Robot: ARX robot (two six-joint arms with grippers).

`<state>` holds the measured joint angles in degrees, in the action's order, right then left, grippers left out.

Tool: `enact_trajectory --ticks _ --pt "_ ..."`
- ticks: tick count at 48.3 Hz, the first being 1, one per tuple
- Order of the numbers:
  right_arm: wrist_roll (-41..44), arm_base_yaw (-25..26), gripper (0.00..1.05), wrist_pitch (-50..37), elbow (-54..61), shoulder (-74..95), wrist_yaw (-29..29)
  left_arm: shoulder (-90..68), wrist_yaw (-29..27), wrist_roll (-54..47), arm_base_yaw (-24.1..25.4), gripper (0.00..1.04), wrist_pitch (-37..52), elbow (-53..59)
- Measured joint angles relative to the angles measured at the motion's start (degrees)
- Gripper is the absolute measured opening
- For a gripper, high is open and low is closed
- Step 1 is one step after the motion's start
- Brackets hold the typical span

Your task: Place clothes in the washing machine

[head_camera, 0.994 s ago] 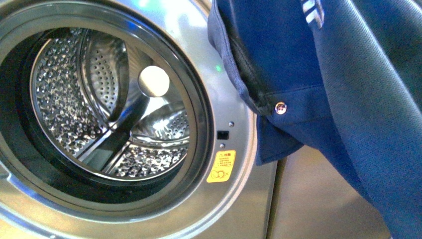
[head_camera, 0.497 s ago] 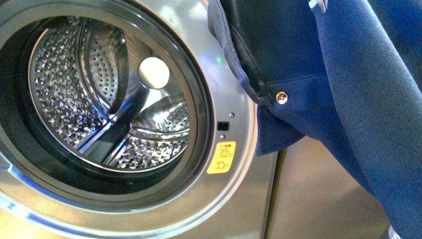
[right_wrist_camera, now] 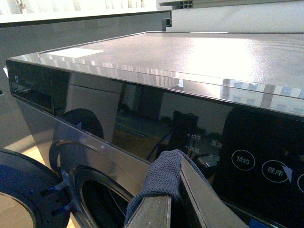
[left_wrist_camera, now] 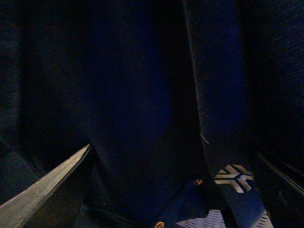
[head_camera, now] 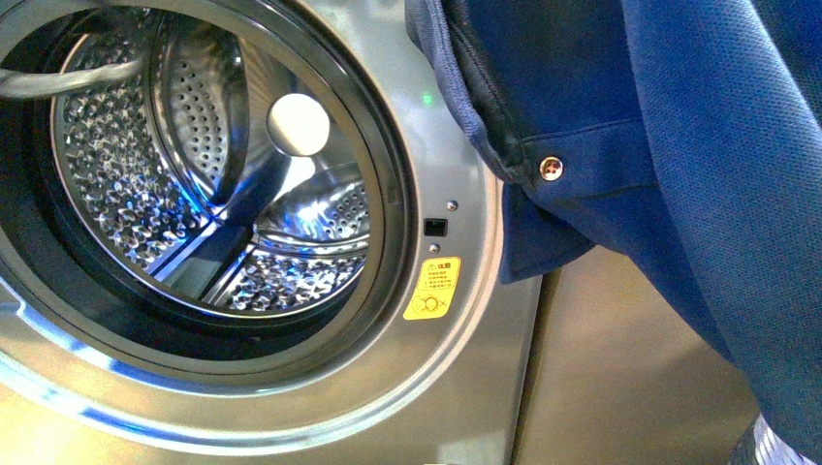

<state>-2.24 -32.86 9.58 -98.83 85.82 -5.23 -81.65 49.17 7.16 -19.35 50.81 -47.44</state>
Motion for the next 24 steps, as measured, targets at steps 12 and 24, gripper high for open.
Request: enact_trajectory --ticks 12,24 --pt "0.00 0.00 0.03 0.00 0.00 0.00 0.02 -2.23 -3.23 -3.39 -5.11 0.98 -3.19 -2.91" --pt "0.00 0.00 0.03 0.00 0.00 0.00 0.02 -3.45 -5.49 -4.57 -9.53 0.98 -4.76 -5.46"
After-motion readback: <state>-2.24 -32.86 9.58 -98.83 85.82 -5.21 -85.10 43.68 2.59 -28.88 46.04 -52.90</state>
